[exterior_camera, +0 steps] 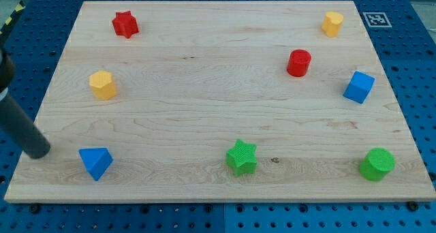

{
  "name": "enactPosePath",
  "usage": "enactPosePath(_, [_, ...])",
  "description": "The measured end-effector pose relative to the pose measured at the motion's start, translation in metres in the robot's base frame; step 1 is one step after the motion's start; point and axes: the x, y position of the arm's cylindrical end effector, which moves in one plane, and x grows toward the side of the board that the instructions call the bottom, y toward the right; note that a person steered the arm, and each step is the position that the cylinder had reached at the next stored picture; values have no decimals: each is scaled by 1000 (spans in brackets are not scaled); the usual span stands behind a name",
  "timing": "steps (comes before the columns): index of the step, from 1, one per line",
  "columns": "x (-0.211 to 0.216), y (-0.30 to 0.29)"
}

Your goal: Push the triangle towards the green star

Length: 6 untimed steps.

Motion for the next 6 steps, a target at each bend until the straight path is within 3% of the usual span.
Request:
enactPosePath(2, [6,114])
enactPosePath(5, [19,162])
enactPosePath(6, [-31,211])
